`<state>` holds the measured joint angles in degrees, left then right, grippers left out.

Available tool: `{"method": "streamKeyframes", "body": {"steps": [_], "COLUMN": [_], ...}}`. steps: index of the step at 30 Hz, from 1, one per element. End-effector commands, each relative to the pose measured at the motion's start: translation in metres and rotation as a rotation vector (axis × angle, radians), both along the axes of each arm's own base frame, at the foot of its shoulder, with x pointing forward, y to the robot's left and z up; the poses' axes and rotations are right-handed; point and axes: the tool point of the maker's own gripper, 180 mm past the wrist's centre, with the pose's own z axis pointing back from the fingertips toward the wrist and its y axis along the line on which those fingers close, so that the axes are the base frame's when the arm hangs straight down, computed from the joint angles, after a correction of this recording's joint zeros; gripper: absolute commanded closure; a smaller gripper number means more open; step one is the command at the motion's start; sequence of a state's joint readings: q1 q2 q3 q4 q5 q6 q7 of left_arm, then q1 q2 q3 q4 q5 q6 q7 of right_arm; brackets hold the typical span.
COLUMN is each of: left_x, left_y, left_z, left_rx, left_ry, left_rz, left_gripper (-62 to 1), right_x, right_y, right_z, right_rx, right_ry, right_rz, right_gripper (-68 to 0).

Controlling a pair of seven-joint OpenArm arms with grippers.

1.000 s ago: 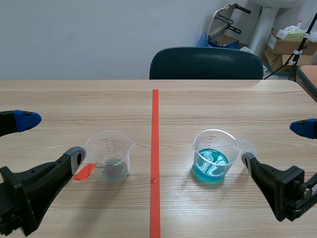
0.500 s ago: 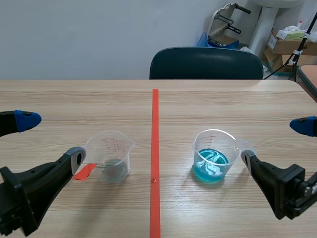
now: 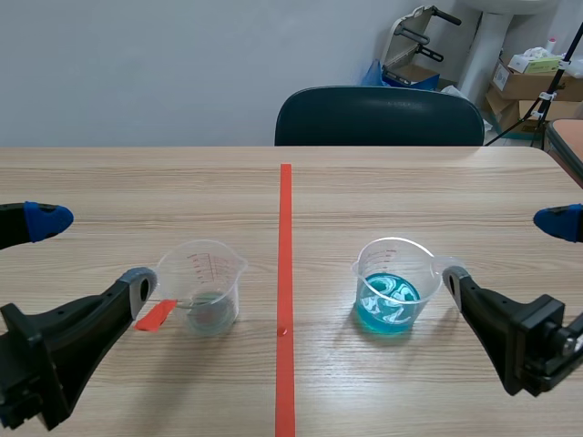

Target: Do the redox reaction experiment

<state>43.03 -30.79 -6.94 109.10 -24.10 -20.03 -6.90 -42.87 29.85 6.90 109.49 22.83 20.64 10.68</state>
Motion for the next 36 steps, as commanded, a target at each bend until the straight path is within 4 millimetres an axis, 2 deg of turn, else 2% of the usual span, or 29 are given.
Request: {"method": "streamKeyframes", "body": {"steps": [1,7,13,18,22,27,36], "left_x": [-0.002,-0.018,-0.035,-0.051,-0.062,-0.064,-0.064], "left_y": [0.000,0.015,0.035,0.034,0.028,0.039,0.041], "left_z": [0.005,-0.010,0.000,0.015,0.013,0.010,0.012], "left_rx": [-0.014,0.020,0.050,0.065,0.090,0.130,0.140], "left_ry": [-0.007,0.071,0.097,0.119,0.188,0.230,0.219], "left_rz": [0.014,0.079,0.192,0.217,0.208,0.302,0.320], "left_gripper": [-62.3,-62.3,-62.3,-62.3,-62.3,-62.3,-62.3], "right_x": [0.002,0.002,0.010,0.016,0.018,0.012,0.000], "right_y": [0.003,0.007,0.024,0.056,0.088,0.130,0.192], "right_z": [0.010,0.014,0.019,0.018,0.018,0.005,-0.013], "right_rx": [0.006,0.002,-0.061,-0.143,-0.197,-0.223,-0.199], "right_ry": [-0.038,-0.069,-0.121,-0.165,-0.207,-0.214,-0.269], "right_rz": [0.012,0.035,0.123,0.262,0.392,0.570,0.840], "right_gripper": [-67.9,-67.9,-67.9,-67.9,-67.9,-67.9,-67.9]}}
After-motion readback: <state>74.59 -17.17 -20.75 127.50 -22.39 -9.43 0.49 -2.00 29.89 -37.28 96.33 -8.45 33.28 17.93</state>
